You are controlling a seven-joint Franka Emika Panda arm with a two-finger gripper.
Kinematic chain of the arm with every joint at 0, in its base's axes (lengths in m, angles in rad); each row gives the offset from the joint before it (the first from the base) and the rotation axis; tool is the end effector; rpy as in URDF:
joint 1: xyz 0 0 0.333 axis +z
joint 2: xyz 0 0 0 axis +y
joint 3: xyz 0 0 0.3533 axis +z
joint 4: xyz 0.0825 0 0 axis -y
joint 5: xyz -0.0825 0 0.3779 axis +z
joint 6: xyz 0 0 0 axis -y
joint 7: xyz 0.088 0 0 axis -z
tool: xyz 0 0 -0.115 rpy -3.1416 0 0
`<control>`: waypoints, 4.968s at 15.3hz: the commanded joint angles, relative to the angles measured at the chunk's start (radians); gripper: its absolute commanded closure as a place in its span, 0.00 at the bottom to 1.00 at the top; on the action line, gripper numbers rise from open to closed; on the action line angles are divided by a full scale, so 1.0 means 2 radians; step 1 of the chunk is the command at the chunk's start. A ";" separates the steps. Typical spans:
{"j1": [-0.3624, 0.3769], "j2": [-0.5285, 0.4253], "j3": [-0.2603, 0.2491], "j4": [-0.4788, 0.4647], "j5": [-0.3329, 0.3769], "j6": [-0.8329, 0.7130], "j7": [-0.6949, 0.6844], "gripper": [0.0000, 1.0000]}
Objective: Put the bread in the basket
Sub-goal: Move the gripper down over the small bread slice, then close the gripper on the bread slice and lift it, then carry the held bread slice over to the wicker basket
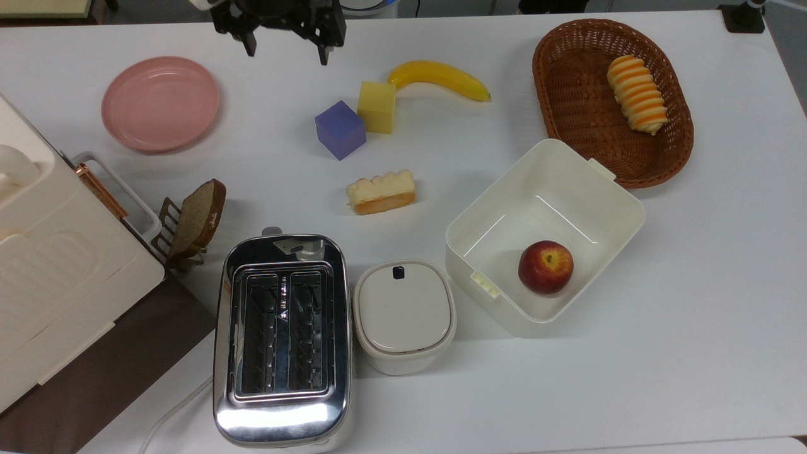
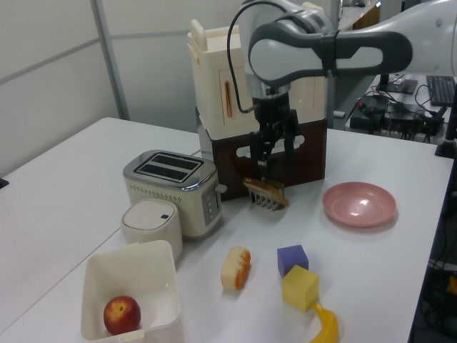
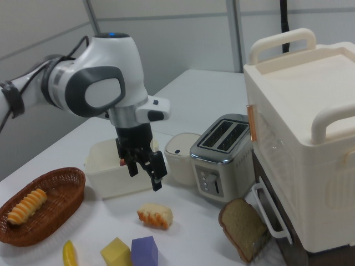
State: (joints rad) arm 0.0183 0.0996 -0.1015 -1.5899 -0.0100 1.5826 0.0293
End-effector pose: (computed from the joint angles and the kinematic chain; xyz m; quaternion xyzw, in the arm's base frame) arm 0.5755 -0.0462 0.5901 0.9970 -0.0558 -0.0534 0.0086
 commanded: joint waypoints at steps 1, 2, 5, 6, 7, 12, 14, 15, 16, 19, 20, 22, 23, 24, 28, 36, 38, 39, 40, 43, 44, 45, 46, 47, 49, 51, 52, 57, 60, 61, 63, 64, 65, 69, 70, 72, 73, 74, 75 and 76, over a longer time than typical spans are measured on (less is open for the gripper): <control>0.020 0.031 0.005 -0.001 -0.006 0.008 -0.006 0.00; 0.025 0.038 0.005 -0.006 -0.007 0.011 -0.032 0.00; 0.025 0.044 0.005 -0.017 -0.006 0.021 -0.139 0.00; 0.025 0.046 0.005 -0.018 -0.005 0.025 -0.162 0.00; 0.025 0.050 0.005 -0.021 -0.007 0.027 -0.191 0.00; 0.045 0.105 0.005 -0.022 -0.052 0.081 -0.307 0.00; 0.055 0.127 0.005 -0.020 -0.061 0.117 -0.306 0.00; 0.064 0.133 0.004 -0.021 -0.065 0.126 -0.305 0.00; 0.071 0.140 0.005 -0.021 -0.069 0.129 -0.305 0.00; 0.100 0.161 0.004 -0.021 -0.072 0.149 -0.301 0.00; 0.109 0.167 0.004 -0.021 -0.075 0.155 -0.300 0.00; 0.122 0.185 0.004 -0.021 -0.092 0.157 -0.293 0.00; 0.126 0.195 0.004 -0.020 -0.103 0.161 -0.279 0.00; 0.130 0.202 0.004 -0.019 -0.115 0.170 -0.262 0.01; 0.137 0.202 0.004 -0.020 -0.133 0.172 -0.238 0.31; 0.111 0.097 0.002 0.007 -0.080 0.115 -0.239 0.36; 0.126 0.097 0.006 0.023 -0.071 0.110 -0.195 0.36; 0.145 0.098 0.005 0.029 -0.072 0.110 -0.168 0.35; 0.162 0.099 0.005 0.032 -0.072 0.112 -0.138 0.35; 0.195 0.106 0.005 0.047 -0.075 0.117 -0.056 0.35; 0.207 0.114 0.005 0.062 -0.076 0.117 -0.034 0.35; 0.217 0.120 0.005 0.074 -0.076 0.118 -0.013 0.35; 0.223 0.129 0.005 0.087 -0.076 0.125 0.011 0.35; 0.228 0.135 0.005 0.095 -0.078 0.143 0.040 0.35; 0.241 0.137 0.004 0.095 -0.084 0.163 0.072 0.35; 0.242 0.137 0.005 0.095 -0.083 0.163 0.074 0.35; 0.242 0.137 0.005 0.095 -0.082 0.163 0.074 0.35; 0.245 0.136 0.004 0.095 -0.083 0.158 0.075 0.35; 0.246 0.135 0.004 0.095 -0.083 0.157 0.075 0.35; 0.246 0.135 0.004 0.095 -0.083 0.157 0.075 0.35; 0.246 0.134 0.004 0.095 -0.082 0.156 0.074 0.35; 0.246 0.133 0.004 0.095 -0.082 0.156 0.074 0.35; 0.247 0.132 0.004 0.095 -0.081 0.154 0.075 0.35; 0.266 0.127 0.012 0.095 -0.074 0.115 0.075 0.35; 0.278 0.125 0.012 0.094 -0.074 0.108 0.076 0.35; 0.287 0.124 0.012 0.092 -0.072 0.098 0.077 0.35; 0.287 0.124 0.012 0.092 -0.072 0.095 0.083 0.35; 0.287 0.124 0.012 0.092 -0.072 0.095 0.087 0.35; 0.288 0.121 0.012 0.092 -0.072 0.094 0.087 0.35; 0.288 0.115 0.013 0.092 -0.072 0.089 0.087 0.35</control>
State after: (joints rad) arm 0.5952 0.3659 -0.0728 -1.4027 -0.1629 1.8000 0.1912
